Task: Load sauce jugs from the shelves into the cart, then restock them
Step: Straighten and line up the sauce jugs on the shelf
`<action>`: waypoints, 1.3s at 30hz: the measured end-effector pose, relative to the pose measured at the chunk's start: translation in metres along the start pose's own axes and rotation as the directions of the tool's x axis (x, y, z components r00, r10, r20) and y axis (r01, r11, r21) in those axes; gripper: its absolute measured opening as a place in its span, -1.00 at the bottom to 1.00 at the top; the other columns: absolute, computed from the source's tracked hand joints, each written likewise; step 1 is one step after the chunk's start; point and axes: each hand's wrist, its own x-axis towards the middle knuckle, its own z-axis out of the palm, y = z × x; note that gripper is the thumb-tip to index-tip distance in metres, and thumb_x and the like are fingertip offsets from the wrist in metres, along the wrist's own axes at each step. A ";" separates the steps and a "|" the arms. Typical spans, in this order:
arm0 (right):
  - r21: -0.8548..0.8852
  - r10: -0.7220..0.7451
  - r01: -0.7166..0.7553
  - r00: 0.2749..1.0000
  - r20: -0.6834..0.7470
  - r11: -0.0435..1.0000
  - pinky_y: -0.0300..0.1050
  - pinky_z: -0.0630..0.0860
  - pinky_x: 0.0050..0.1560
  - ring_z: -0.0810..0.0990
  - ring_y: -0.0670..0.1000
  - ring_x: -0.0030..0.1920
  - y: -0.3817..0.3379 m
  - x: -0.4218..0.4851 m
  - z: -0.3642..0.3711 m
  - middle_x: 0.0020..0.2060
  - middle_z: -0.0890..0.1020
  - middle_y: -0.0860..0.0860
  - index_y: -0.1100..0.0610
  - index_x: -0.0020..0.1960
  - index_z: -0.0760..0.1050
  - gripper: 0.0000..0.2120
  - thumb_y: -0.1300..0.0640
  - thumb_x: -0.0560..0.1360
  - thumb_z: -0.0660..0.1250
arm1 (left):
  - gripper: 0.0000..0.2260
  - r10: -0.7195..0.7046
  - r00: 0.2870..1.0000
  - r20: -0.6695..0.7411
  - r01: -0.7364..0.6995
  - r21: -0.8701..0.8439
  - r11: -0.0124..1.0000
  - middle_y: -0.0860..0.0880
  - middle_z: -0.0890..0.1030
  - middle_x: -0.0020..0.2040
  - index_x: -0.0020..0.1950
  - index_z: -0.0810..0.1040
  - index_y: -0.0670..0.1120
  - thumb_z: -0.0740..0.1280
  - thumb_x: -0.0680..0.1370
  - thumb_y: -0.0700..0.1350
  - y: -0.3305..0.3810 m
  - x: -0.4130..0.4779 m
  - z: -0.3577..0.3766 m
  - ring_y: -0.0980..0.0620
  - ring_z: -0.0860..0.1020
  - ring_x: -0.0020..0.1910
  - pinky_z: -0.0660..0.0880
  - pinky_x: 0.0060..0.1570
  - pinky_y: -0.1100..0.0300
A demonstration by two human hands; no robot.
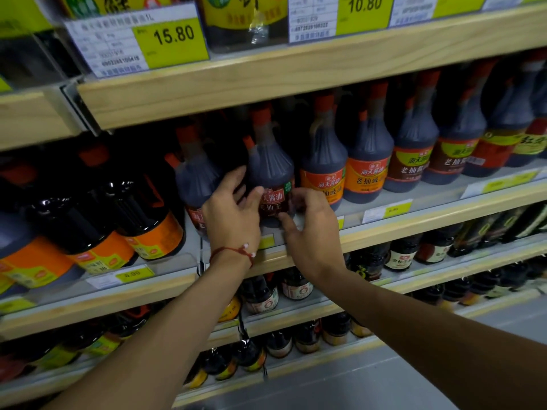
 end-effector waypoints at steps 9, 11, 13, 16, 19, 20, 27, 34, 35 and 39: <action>-0.014 -0.108 0.111 0.982 0.158 0.994 -0.01 0.52 0.28 0.53 0.00 0.26 -0.030 -0.016 0.021 0.26 0.56 0.01 0.13 0.38 0.46 -0.60 0.13 0.58 0.44 | -0.59 0.070 0.971 -0.228 -0.043 0.122 0.992 0.01 0.48 0.20 0.31 0.44 -0.07 0.48 0.51 -0.18 -0.035 -0.014 -0.062 0.15 0.54 0.04 0.55 0.04 0.30; -0.006 -0.079 0.082 0.979 0.190 0.997 0.03 0.49 0.35 0.51 0.01 0.35 -0.036 -0.014 0.030 0.34 0.54 0.02 0.13 0.46 0.41 -0.53 0.13 0.59 0.43 | -0.50 0.031 0.979 -0.203 -0.005 0.127 0.992 0.00 0.41 0.30 0.39 0.41 -0.08 0.50 0.51 -0.12 -0.043 -0.010 -0.063 0.13 0.51 0.14 0.53 0.14 0.25; -0.020 -0.065 0.072 0.973 0.223 0.997 0.03 0.45 0.40 0.47 0.02 0.40 -0.039 -0.012 0.039 0.41 0.51 0.02 0.11 0.52 0.35 -0.45 0.13 0.59 0.44 | -0.42 0.001 0.989 -0.146 0.016 0.115 0.993 0.00 0.43 0.38 0.47 0.37 -0.05 0.50 0.51 -0.06 -0.050 -0.005 -0.065 0.09 0.51 0.24 0.51 0.25 0.13; -0.028 -0.068 0.078 0.964 0.259 0.997 0.01 0.44 0.41 0.47 0.01 0.40 -0.043 -0.010 0.050 0.42 0.49 0.02 0.11 0.56 0.31 -0.40 0.14 0.58 0.44 | -0.43 -0.008 0.995 -0.103 0.017 0.091 0.996 0.03 0.51 0.37 0.51 0.35 -0.02 0.47 0.54 -0.07 -0.055 0.003 -0.069 0.12 0.49 0.31 0.48 0.33 0.10; -0.019 -0.078 0.085 0.966 0.247 0.996 -0.03 0.45 0.38 0.49 -0.01 0.35 -0.042 -0.009 0.055 0.40 0.49 0.02 0.09 0.56 0.31 -0.40 0.18 0.58 0.44 | -0.45 -0.040 0.997 -0.065 0.036 -0.055 0.998 0.00 0.53 0.35 0.50 0.33 -0.06 0.45 0.55 -0.16 -0.055 0.004 -0.069 0.17 0.50 0.32 0.47 0.29 0.31; -0.016 -0.081 0.088 0.968 0.239 0.996 -0.02 0.46 0.38 0.50 -0.01 0.34 -0.041 -0.009 0.056 0.40 0.49 0.02 0.09 0.56 0.32 -0.41 0.19 0.58 0.43 | -0.45 -0.044 0.997 -0.063 0.038 -0.095 0.995 -0.03 0.53 0.35 0.50 0.33 -0.07 0.45 0.55 -0.19 -0.056 0.004 -0.069 0.15 0.50 0.33 0.47 0.26 0.35; 0.008 -0.110 0.111 0.970 0.217 0.994 0.02 0.52 0.34 0.56 0.00 0.31 -0.036 -0.005 0.056 0.36 0.53 0.03 0.08 0.54 0.37 -0.45 0.29 0.58 0.38 | -0.49 -0.011 0.994 -0.111 -0.001 -0.103 0.995 -0.04 0.57 0.27 0.42 0.38 -0.06 0.47 0.53 -0.17 -0.059 0.004 -0.064 0.10 0.55 0.28 0.53 0.19 0.33; 0.007 -0.120 0.121 0.972 0.203 0.993 0.06 0.50 0.37 0.54 0.04 0.33 -0.034 -0.001 0.057 0.34 0.56 0.05 0.08 0.54 0.39 -0.43 0.31 0.56 0.37 | -0.50 0.040 0.982 -0.187 -0.047 -0.031 0.998 0.16 0.58 0.06 0.35 0.43 -0.08 0.53 0.47 -0.12 -0.056 0.002 -0.055 0.18 0.59 0.13 0.52 0.01 0.45; 0.005 -0.121 0.123 0.972 0.201 0.992 0.05 0.50 0.38 0.54 0.04 0.33 -0.034 0.000 0.056 0.34 0.56 0.05 0.08 0.54 0.39 -0.43 0.32 0.56 0.37 | -0.50 0.038 0.980 -0.195 -0.043 -0.024 0.999 0.22 0.56 0.02 0.34 0.44 -0.06 0.54 0.46 -0.10 -0.056 0.002 -0.055 0.21 0.59 0.09 0.53 0.01 0.43; 0.021 -0.119 0.117 0.969 0.219 0.993 -0.01 0.55 0.32 0.58 -0.02 0.26 -0.033 0.003 0.054 0.27 0.61 0.04 0.07 0.51 0.44 -0.44 0.37 0.55 0.33 | -0.50 0.027 0.976 -0.214 -0.032 -0.017 0.999 0.20 0.59 0.01 0.31 0.45 0.00 0.56 0.44 -0.07 -0.058 0.002 -0.056 0.20 0.62 0.09 0.62 0.06 0.20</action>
